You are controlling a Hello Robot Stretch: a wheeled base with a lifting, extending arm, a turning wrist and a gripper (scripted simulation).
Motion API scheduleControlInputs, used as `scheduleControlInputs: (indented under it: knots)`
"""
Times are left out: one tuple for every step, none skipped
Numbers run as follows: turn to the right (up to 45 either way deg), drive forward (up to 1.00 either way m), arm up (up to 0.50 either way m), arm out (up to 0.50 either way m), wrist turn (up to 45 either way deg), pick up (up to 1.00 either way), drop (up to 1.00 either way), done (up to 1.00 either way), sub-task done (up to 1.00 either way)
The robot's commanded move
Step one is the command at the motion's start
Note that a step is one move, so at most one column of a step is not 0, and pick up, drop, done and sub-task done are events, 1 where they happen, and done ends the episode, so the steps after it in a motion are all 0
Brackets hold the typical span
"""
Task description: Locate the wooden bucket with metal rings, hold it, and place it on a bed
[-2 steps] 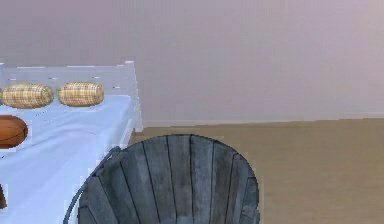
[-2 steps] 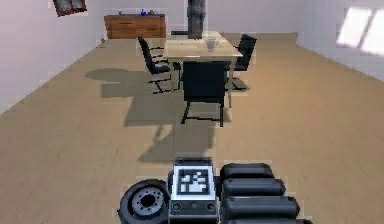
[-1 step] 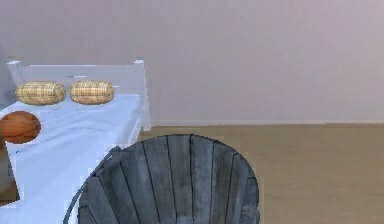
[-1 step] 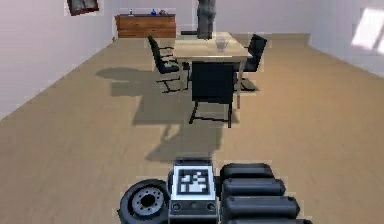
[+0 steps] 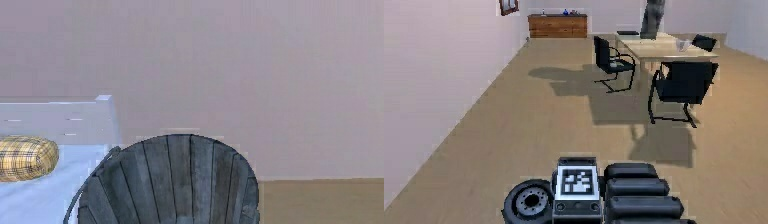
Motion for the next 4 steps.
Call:
scheduleControlInputs:
  knots:
    - [0.0,0.25,0.0,0.0,0.0,0.0,0.0,0.0,0.0]
    - [45.0,0.0,0.0,0.0,0.0,0.0,0.0,0.0,0.0]
    - [45.0,0.0,0.0,0.0,0.0,0.0,0.0,0.0,0.0]
    - [45.0,0.0,0.0,0.0,0.0,0.0,0.0,0.0,0.0]
